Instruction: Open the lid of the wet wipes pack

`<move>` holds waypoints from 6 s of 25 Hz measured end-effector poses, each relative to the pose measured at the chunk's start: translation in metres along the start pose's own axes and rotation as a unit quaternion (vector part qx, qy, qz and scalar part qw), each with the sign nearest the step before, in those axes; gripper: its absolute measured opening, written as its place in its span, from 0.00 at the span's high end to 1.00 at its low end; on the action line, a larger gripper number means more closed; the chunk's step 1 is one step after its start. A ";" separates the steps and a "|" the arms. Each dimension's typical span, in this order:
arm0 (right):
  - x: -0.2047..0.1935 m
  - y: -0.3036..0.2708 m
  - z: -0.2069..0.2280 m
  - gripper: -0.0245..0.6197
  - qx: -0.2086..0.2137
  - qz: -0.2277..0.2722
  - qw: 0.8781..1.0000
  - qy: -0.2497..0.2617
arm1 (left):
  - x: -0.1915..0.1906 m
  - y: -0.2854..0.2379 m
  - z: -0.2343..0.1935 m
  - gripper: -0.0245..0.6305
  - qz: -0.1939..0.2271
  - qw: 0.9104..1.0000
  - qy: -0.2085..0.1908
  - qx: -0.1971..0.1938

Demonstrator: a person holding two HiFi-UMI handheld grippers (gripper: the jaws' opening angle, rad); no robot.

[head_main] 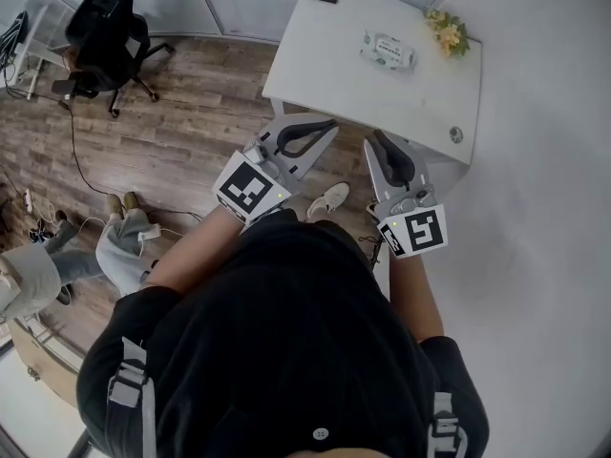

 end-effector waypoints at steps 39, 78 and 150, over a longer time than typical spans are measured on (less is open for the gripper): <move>0.019 0.006 0.236 0.39 0.019 0.001 0.999 -0.029 | -0.011 -0.217 -0.024 0.95 -0.053 0.998 -0.019 0.027; -0.113 -0.160 0.412 0.40 -0.088 -0.208 0.973 -0.057 | -0.192 -0.340 -0.204 0.95 -0.165 0.985 0.041 -0.027; -0.295 -0.246 0.490 0.46 0.072 -0.474 0.872 0.100 | -0.443 -0.391 -0.207 0.96 -0.407 0.884 0.224 0.044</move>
Point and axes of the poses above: the fingertips, and each gripper's own axes: y backward along the fingers, z to its right, x out of its top, the point moved 3 cm from there along y, backward along the fingers, and after that the axes turned 11 degrees about -y, right-handed, at the moved point
